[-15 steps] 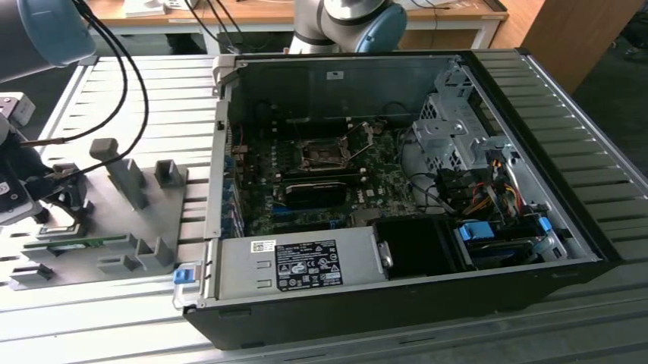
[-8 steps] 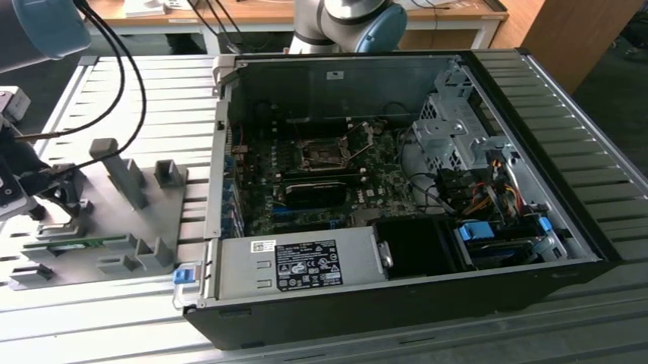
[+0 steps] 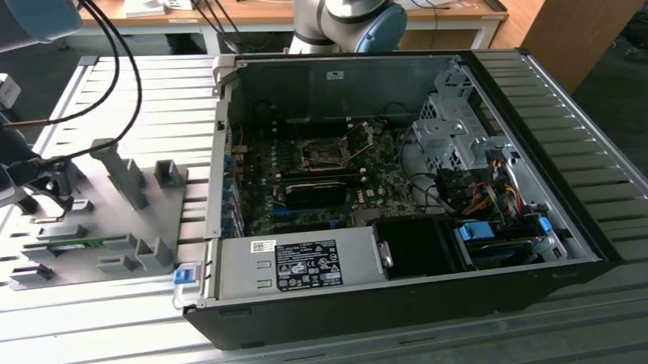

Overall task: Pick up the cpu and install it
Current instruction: 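Pick up the cpu and move it towards the insertion slot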

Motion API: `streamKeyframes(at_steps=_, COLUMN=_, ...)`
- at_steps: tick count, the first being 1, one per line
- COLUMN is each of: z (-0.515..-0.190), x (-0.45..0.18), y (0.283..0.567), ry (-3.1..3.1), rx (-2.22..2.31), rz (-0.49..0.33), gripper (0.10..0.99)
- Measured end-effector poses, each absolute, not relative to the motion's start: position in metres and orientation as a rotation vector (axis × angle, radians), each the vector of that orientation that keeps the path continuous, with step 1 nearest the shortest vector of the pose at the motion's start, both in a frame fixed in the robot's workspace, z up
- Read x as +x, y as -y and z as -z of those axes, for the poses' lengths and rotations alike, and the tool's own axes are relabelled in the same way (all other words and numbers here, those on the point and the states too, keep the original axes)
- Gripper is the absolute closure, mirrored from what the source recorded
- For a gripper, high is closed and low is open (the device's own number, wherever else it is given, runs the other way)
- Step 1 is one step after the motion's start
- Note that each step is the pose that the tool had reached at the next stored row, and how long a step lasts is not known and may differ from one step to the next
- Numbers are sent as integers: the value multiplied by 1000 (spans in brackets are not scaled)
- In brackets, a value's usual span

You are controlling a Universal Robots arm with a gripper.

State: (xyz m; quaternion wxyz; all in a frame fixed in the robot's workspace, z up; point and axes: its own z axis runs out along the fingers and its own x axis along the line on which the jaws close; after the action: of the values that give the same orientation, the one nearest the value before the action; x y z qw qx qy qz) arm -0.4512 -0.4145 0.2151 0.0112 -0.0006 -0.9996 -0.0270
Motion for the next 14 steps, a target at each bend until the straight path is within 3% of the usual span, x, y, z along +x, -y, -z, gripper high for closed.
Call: streamKeyframes(at_steps=14, z=-233, x=-451, y=414, ry=3118, rx=-2, rz=85, gripper=561)
